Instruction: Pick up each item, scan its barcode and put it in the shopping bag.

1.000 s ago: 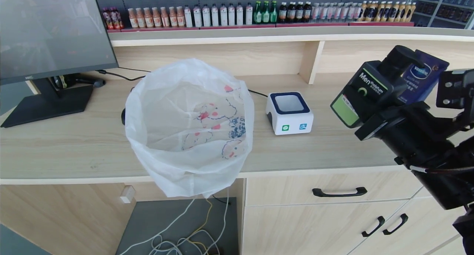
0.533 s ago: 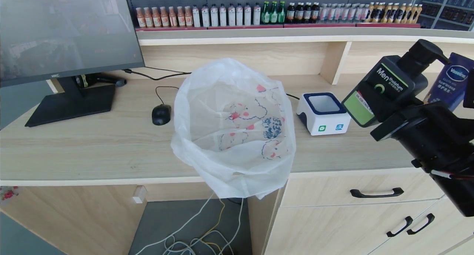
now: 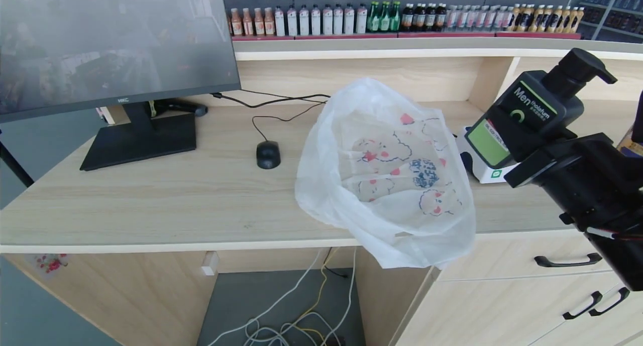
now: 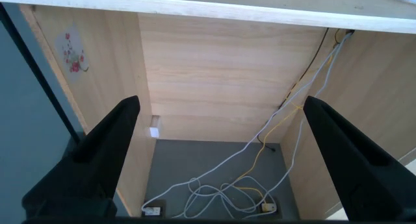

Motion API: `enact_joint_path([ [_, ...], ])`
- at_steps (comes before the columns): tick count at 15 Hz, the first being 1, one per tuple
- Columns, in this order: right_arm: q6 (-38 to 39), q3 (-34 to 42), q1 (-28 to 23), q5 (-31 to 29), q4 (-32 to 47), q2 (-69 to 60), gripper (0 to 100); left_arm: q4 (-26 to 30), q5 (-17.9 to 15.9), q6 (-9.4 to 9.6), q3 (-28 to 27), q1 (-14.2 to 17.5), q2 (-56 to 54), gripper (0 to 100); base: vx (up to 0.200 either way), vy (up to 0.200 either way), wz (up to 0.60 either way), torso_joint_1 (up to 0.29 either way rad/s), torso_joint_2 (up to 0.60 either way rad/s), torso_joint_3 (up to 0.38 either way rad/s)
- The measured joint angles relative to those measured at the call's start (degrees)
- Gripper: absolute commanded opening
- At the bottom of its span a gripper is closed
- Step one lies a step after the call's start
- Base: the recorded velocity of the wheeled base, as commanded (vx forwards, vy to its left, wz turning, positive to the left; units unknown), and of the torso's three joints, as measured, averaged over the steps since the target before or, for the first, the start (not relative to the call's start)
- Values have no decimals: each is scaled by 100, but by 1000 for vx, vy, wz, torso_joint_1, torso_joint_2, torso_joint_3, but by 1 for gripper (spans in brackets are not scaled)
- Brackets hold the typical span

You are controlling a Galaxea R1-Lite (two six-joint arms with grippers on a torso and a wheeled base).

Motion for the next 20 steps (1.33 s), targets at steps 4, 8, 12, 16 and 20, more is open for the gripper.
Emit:
enact_joint_path([
  [4,-37,-91,-11,-9,11,101,0,-2,0,2,0,5,0,100,0,0,0,0,0,0],
  [8,-129,-262,17,17,-2,204,0,-2,0,2,0,-2,0,100,0,0,0,0,0,0],
  [12,-316,-992,232,117,0,606,0,-2,0,2,0,0,0,100,0,0,0,0,0,0],
  [16,-200,-1457,783,187,5,1351,0,-2,0,2,0,-5,0,100,0,0,0,0,0,0],
  [20,-191,-1710,1123,295,6,2202,0,-2,0,2,0,0,0,100,0,0,0,0,0,0],
])
